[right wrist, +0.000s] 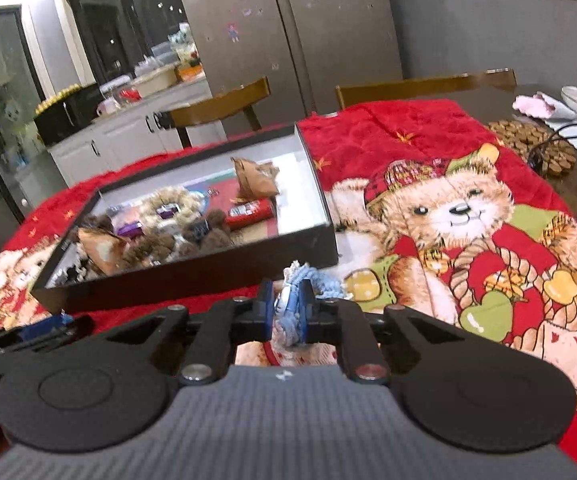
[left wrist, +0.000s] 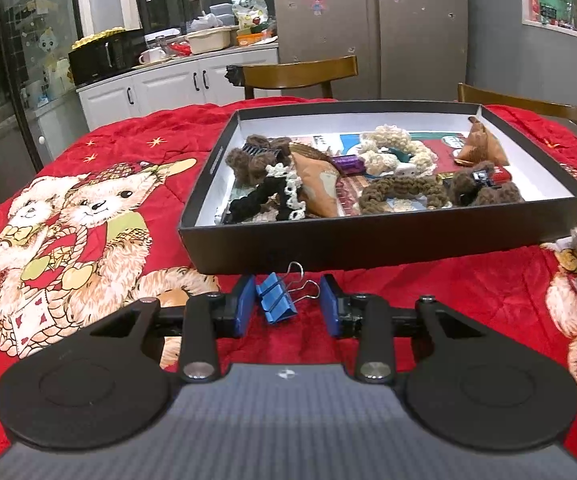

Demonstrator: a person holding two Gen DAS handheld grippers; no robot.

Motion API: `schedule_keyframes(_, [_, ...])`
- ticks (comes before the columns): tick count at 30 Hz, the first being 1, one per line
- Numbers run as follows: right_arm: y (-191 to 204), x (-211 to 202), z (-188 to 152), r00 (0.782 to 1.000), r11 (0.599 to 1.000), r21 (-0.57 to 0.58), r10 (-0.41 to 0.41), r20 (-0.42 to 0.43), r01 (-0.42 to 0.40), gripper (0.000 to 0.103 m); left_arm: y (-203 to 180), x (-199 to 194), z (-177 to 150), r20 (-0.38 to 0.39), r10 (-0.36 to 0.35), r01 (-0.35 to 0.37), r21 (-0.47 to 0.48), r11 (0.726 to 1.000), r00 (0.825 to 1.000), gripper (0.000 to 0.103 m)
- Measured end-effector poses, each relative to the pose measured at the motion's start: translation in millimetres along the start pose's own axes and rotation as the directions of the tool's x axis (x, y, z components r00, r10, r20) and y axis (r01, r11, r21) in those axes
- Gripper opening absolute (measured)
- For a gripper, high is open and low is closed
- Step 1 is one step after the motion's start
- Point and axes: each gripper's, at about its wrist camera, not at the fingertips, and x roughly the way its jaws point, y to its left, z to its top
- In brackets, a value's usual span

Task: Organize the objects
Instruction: 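Lift both held items and carry them over the black box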

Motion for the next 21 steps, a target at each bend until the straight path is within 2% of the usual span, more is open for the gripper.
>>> schedule_keyframes(4, [9.2,-10.6,-0.2,0.995,0.997,-0.05,-0.049,0.084,0.053,0.014,-3.4,-11.7,0.9,0.025,-0.041,0.041,0.004,0.999,0.999,0.041])
schedule_keyframes(11, [14.7,-25.7,4.0,0.988,0.997,-0.075,0.009,0.152,0.003,0.014,-4.5,-31.4,5.9,0.075,-0.078,0.078,-0.002,0.997,0.994,0.041])
schedule_keyframes(14, [12.2,-30.2,8.5,0.988,0.998,-0.043,0.061,0.142,-0.055,0.014,-3.1,-37.0,10.2,0.084,-0.088,0.089,-0.007,0.996,0.993,0.041])
schedule_keyframes(18, [20.3,-39.3,13.2,0.982,0.998,-0.053,0.042,0.182,-0.033,0.014,1.1,-47.5,21.9,0.1,-0.107,0.109,-0.014,0.994,0.989,0.041])
schedule_keyframes(21, [26.1,-45.3,23.2,0.983,0.999,-0.025,0.052,0.175,-0.049,0.014,8.5,-59.7,34.7,0.123,-0.115,0.119,-0.025,0.993,0.986,0.041])
